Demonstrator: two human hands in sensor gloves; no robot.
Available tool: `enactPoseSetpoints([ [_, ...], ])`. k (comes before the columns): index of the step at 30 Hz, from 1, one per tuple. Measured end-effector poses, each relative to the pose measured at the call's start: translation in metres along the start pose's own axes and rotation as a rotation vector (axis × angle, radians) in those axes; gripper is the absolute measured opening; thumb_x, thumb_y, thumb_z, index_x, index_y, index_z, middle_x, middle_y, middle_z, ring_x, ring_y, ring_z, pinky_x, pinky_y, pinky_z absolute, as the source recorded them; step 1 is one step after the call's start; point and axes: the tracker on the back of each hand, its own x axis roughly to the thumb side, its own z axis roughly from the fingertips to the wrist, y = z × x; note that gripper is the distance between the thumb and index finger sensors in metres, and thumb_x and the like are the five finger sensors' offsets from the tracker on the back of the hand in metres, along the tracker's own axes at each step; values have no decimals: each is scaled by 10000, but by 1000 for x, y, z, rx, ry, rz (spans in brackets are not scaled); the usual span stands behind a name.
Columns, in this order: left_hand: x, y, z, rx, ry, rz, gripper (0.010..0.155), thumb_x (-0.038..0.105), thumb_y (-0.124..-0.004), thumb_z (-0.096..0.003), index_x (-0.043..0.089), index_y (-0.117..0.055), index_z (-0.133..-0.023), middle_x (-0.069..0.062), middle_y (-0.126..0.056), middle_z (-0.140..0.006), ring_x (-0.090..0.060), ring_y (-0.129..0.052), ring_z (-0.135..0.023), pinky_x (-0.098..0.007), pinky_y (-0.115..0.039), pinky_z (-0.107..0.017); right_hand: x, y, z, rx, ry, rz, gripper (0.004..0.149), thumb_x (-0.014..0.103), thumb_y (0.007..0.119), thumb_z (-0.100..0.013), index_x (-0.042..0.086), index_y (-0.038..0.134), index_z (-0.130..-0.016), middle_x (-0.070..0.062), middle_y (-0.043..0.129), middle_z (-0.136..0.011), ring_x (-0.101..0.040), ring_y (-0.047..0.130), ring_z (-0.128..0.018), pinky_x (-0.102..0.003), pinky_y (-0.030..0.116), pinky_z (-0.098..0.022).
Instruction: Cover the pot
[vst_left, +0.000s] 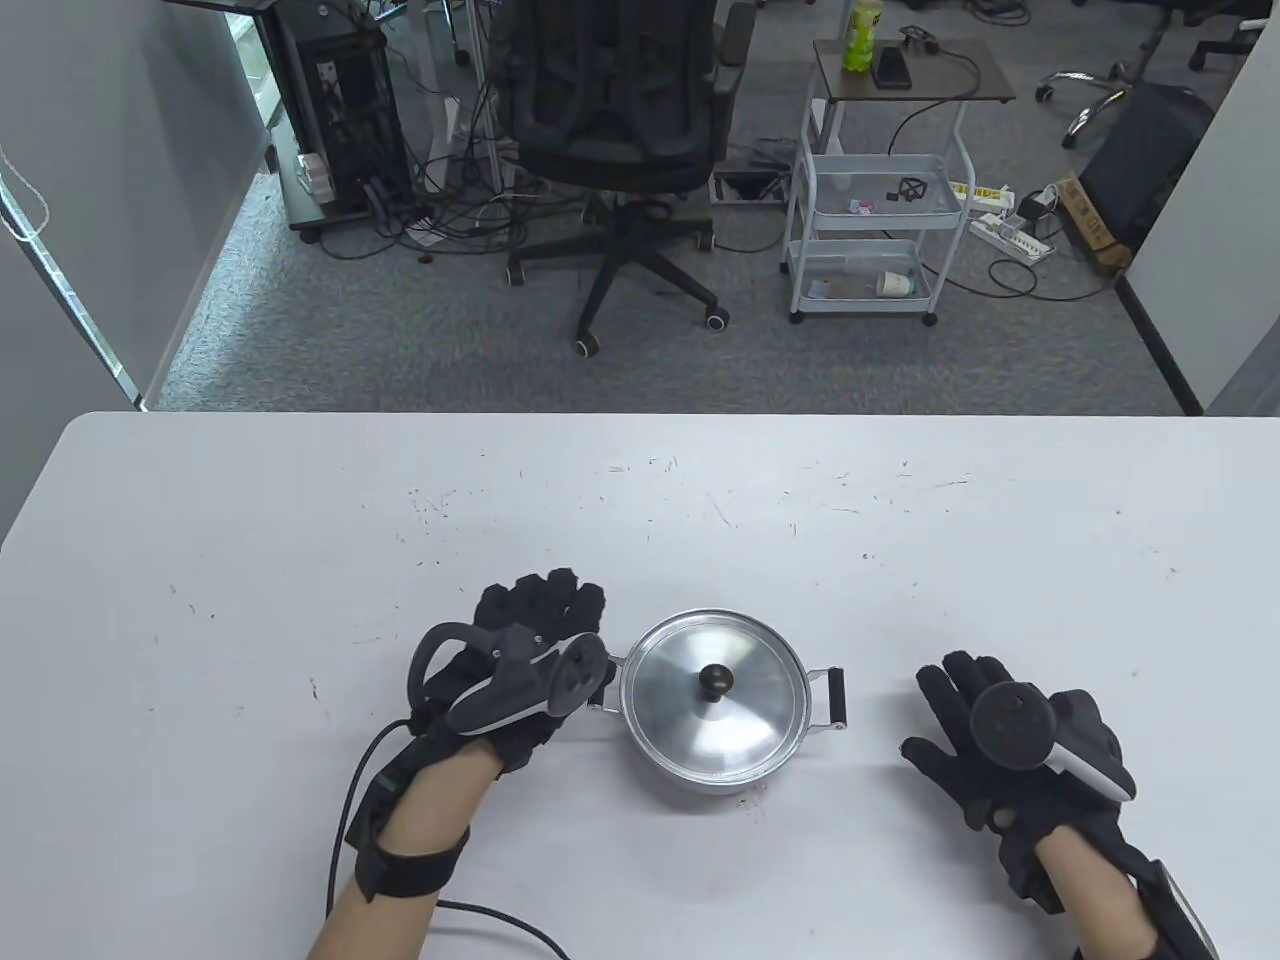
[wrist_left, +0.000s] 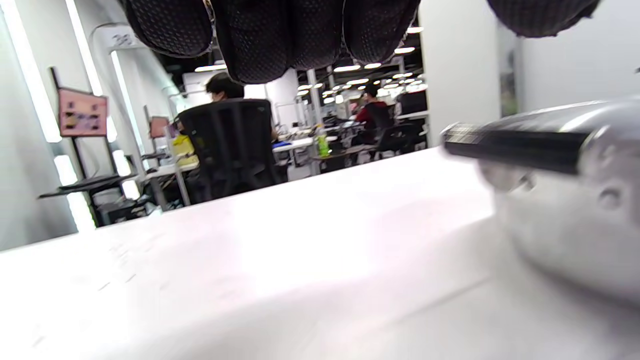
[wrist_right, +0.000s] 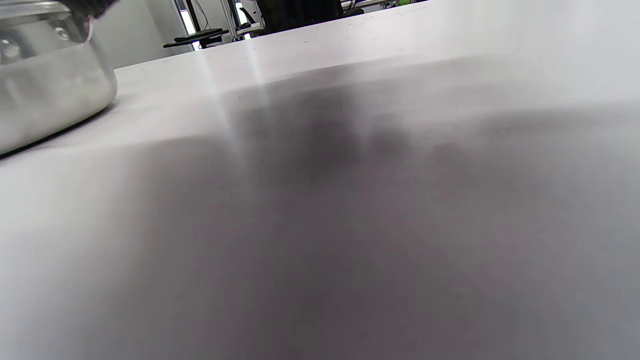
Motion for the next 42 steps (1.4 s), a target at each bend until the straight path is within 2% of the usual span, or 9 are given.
enactPoseSetpoints([
  [4,-24,-25,9,-53,51,-69,897,761,-603,-368,338,-515,-1153,-70,-569,-1220,-412,-642,-1099,-661,-609,-743,5,0,1,-5,-13,3,825,679,661,-349,279,483,-1048,-104,399,-1150,-437,390,-1055,-694,359,-696],
  [10,-39,-58,20,-141,52,-54,979,807,-539,-363,317,-343,-1187,-96,-331,-1262,-463,-383,-1153,-713,-460,-770,6,1,0,-4,-10,9,826,678,662,-348,279,482,-1048,-103,394,-1151,-436,379,-1057,-697,343,-695],
  [19,-35,-68,31,-179,6,-65,1048,864,-481,-336,323,-208,-1192,-130,-145,-1250,-526,-194,-1132,-768,-337,-746,5,2,0,5,5,14,826,676,665,-347,279,483,-1048,-105,397,-1150,-436,378,-1056,-699,335,-695],
  [20,-34,-69,31,-184,0,-70,1038,853,-472,-364,288,-184,-1187,-116,-123,-1234,-480,-174,-1138,-727,-314,-781,5,1,0,3,6,15,826,675,665,-347,277,485,-1047,-104,397,-1150,-436,378,-1056,-700,333,-694],
  [23,-33,-69,31,-188,-7,-70,1056,870,-482,-329,326,-205,-1191,-135,-142,-1249,-538,-190,-1128,-777,-330,-738,4,0,1,-5,9,10,826,676,665,-346,280,483,-1047,-103,395,-1150,-436,371,-1058,-700,329,-694],
  [28,-32,-68,32,-194,-12,-79,1051,864,-478,-345,307,-185,-1187,-126,-125,-1240,-509,-173,-1133,-756,-316,-757,4,0,1,-6,9,11,827,677,664,-346,280,480,-1048,-103,392,-1152,-436,368,-1058,-702,324,-694],
  [29,-31,-68,32,-197,-13,-78,1067,884,-490,-297,367,-226,-1192,-160,-152,-1262,-605,-202,-1108,-826,-344,-691,4,0,1,-2,11,12,828,677,664,-346,279,481,-1049,-103,391,-1151,-438,369,-1057,-701,324,-694],
  [31,-31,-68,32,-199,-15,-77,1051,861,-481,-348,300,-187,-1187,-126,-123,-1238,-505,-172,-1132,-753,-315,-760,3,1,1,1,12,9,826,676,664,-347,279,481,-1048,-105,391,-1151,-437,369,-1058,-701,323,-694],
  [42,-31,-69,33,-212,-8,-80,1051,859,-489,-341,310,-196,-1188,-127,-143,-1246,-517,-190,-1131,-765,-326,-748,3,1,0,4,20,8,825,674,665,-346,279,483,-1047,-105,392,-1151,-436,372,-1057,-702,325,-693],
])
